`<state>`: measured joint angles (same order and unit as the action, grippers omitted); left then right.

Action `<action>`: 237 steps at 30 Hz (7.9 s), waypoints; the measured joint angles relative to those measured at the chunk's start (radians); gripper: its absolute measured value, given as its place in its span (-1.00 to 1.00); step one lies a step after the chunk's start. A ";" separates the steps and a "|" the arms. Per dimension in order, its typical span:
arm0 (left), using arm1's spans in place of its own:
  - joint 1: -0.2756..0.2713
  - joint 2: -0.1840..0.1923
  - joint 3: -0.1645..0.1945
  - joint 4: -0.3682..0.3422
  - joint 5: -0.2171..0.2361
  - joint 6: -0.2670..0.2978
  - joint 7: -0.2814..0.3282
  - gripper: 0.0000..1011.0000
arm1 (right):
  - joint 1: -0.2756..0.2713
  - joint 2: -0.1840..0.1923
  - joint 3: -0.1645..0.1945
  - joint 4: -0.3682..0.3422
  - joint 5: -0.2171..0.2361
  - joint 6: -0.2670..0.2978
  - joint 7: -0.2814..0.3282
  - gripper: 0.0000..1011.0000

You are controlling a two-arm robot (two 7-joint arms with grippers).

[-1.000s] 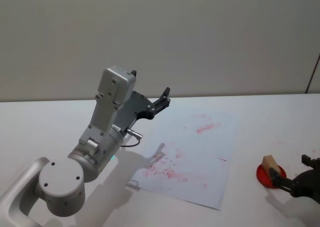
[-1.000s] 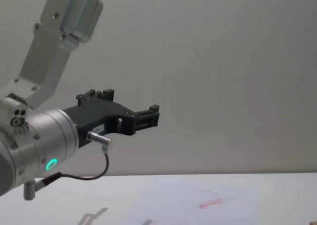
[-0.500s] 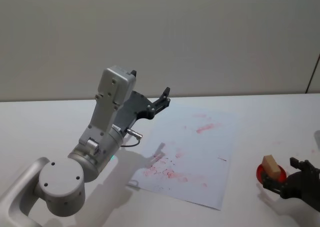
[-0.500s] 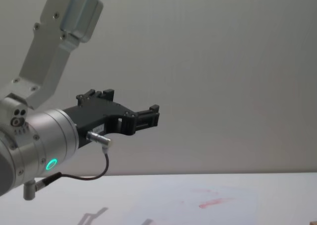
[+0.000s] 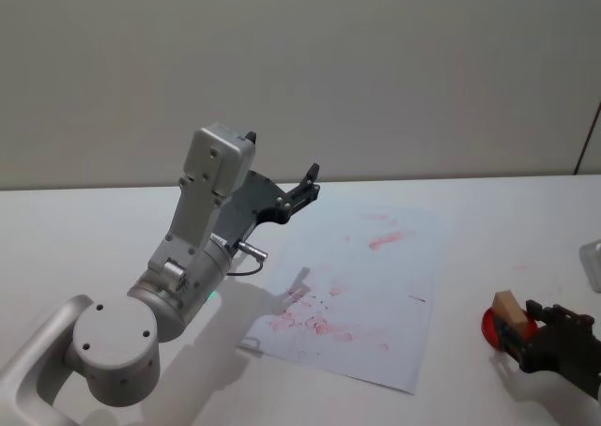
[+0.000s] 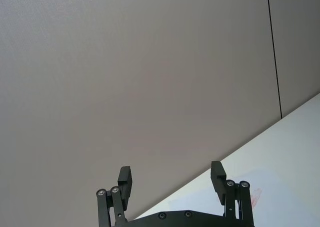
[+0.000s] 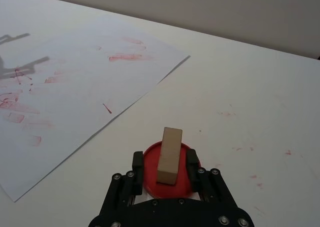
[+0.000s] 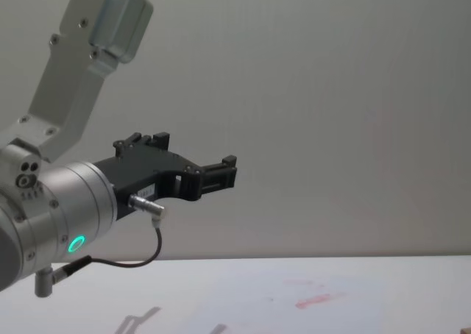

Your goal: Use the one hand to pick up the stamp and affix it onto the A4 paper.

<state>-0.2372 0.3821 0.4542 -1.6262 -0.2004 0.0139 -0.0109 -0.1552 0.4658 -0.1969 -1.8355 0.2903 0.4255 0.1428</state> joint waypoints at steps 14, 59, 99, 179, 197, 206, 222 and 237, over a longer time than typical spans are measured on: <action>0.000 0.000 0.000 0.000 0.000 0.000 0.000 0.98 | 0.005 -0.005 -0.003 0.004 -0.007 0.004 0.003 -0.56; 0.000 0.000 0.000 0.000 0.000 0.000 0.000 0.98 | 0.206 -0.202 -0.113 0.102 -0.028 -0.042 0.235 -0.56; 0.000 0.000 0.000 0.000 0.000 0.000 0.000 0.98 | 0.278 -0.265 -0.165 0.270 -0.125 0.057 0.249 -0.56; 0.000 0.000 0.000 0.000 0.000 0.000 0.000 0.98 | 0.019 0.038 0.041 -0.025 0.111 0.068 0.055 -0.56; 0.000 0.000 0.000 0.000 0.000 0.000 0.000 0.98 | 0.054 0.015 0.017 0.013 0.067 0.086 0.085 0.19; 0.000 0.000 0.000 0.000 0.000 0.000 0.000 0.98 | 0.059 0.012 0.014 0.019 0.060 0.089 0.089 0.73; 0.000 0.000 0.000 0.000 0.000 0.000 0.000 0.98 | 0.066 0.003 0.010 0.024 0.054 0.063 0.083 0.98; 0.000 0.000 0.000 0.000 0.000 0.000 0.000 0.98 | 0.096 -0.048 -0.006 0.041 0.031 -0.114 0.021 0.98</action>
<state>-0.2371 0.3821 0.4542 -1.6262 -0.2004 0.0138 -0.0109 -0.0593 0.4174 -0.2029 -1.7940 0.3216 0.3112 0.1639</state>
